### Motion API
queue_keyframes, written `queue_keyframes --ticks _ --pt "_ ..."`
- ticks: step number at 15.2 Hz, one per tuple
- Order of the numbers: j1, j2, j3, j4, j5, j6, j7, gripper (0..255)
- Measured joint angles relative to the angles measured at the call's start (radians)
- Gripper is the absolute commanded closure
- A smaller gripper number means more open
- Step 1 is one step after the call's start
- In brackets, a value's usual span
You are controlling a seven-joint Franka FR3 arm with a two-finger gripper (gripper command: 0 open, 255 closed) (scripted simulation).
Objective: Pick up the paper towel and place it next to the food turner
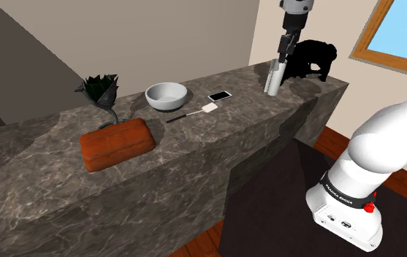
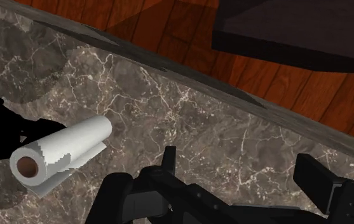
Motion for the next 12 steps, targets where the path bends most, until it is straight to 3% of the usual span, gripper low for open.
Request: queue_keyframes --ticks 6,12 --pt "-0.021 0.206 -0.099 0.148 0.034 0.051 -0.129 0" --pt "-0.056 0.438 -0.172 0.344 0.121 0.066 -0.267 0"
